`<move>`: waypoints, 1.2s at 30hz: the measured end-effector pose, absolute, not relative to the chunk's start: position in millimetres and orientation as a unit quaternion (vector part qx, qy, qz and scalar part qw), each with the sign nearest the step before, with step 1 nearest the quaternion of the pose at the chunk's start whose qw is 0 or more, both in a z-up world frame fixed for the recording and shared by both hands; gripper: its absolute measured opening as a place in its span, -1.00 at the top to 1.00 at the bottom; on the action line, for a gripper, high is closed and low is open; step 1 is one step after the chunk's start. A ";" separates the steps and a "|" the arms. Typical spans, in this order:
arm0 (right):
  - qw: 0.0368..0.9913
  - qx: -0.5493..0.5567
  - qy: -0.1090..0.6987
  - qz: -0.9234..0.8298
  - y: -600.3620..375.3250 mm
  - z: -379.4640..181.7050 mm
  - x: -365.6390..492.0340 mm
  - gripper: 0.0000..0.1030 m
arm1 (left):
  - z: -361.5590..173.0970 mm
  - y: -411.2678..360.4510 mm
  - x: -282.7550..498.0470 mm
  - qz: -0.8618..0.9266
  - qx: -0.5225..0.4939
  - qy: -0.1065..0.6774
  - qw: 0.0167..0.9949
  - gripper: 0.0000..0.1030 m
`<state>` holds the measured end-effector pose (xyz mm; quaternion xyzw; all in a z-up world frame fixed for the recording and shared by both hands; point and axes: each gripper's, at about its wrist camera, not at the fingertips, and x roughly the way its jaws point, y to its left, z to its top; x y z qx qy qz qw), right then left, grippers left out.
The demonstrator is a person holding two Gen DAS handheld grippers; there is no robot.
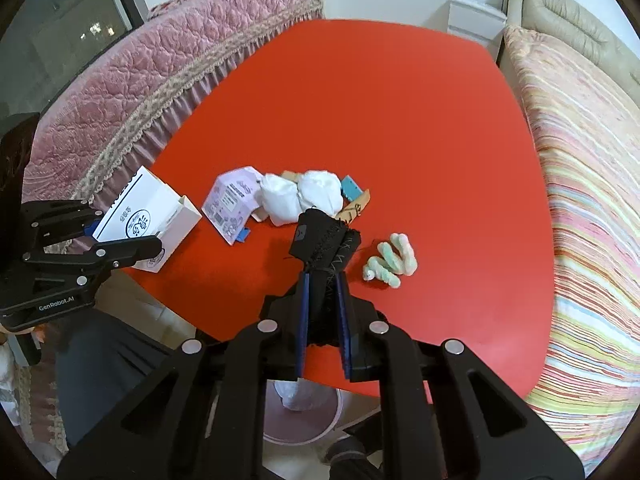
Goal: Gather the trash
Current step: 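Carry the box and black socks over the pink trash bin with both tools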
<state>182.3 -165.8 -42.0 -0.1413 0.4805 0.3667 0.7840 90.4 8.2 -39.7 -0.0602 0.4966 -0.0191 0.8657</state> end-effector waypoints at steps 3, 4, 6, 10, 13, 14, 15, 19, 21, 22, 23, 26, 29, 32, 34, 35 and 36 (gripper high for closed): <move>0.792 -0.134 0.469 0.368 -172.0 -31.0 175.4 0.76 | -31.8 4.3 85.6 -0.020 -0.054 0.484 0.873 0.49; 0.794 -0.131 0.465 0.369 -174.9 -27.4 172.6 0.76 | -27.3 2.9 81.6 -0.021 -0.052 0.477 0.877 0.49; 0.800 -0.127 0.455 0.371 -180.7 -19.3 164.3 0.76 | -22.0 2.4 76.1 -0.023 -0.051 0.469 0.881 0.49; 0.808 -0.123 0.436 0.377 -192.3 -4.6 143.7 0.76 | -6.9 -5.0 58.6 -0.027 -0.043 0.447 0.893 0.49; 0.812 -0.122 0.425 0.381 -204.5 3.8 124.9 0.76 | 0.4 -8.8 47.5 -0.032 -0.042 0.437 0.898 0.49; 0.813 -0.122 0.423 0.382 -206.8 4.9 120.8 0.76 | 2.4 -11.0 42.9 -0.034 -0.041 0.433 0.900 0.49; 0.813 -0.120 0.420 0.384 -210.4 6.2 114.6 0.76 | 4.1 -13.7 38.3 -0.036 -0.039 0.430 0.901 0.49; 0.817 -0.118 0.414 0.384 -220.2 6.7 94.0 0.76 | 7.0 -22.3 24.4 -0.046 -0.036 0.422 0.905 0.49; 0.818 -0.116 0.413 0.384 -226.0 6.4 83.9 0.76 | 7.3 -26.1 18.0 -0.051 -0.035 0.419 0.906 0.49; 0.819 -0.118 0.412 0.382 -227.9 6.3 78.8 0.76 | 7.3 -28.7 14.3 -0.054 -0.035 0.418 0.906 0.49; 0.819 -0.119 0.412 0.381 -229.4 5.8 76.0 0.76 | 7.0 -31.2 11.3 -0.057 -0.035 0.417 0.906 0.49; 0.819 -0.117 0.412 0.381 -235.8 4.5 65.3 0.76 | 5.1 -38.1 3.3 -0.064 -0.033 0.418 0.906 0.49; 0.818 -0.118 0.414 0.381 -240.5 2.1 56.2 0.76 | 0.3 -44.8 -3.1 -0.069 -0.033 0.422 0.903 0.49; 0.815 -0.120 0.419 0.381 -244.2 -3.8 47.2 0.76 | -6.6 -48.5 -7.4 -0.074 -0.033 0.430 0.899 0.49; 0.811 -0.119 0.425 0.383 -246.2 -8.6 42.1 0.76 | -11.7 -50.5 -10.3 -0.077 -0.034 0.435 0.897 0.49; 0.810 -0.119 0.427 0.384 -246.5 -10.7 39.9 0.76 | -13.4 -52.6 -12.6 -0.079 -0.035 0.437 0.896 0.49; 0.807 -0.119 0.431 0.386 -247.2 -13.9 37.5 0.76 | -16.8 -54.1 -14.0 -0.081 -0.035 0.440 0.893 0.49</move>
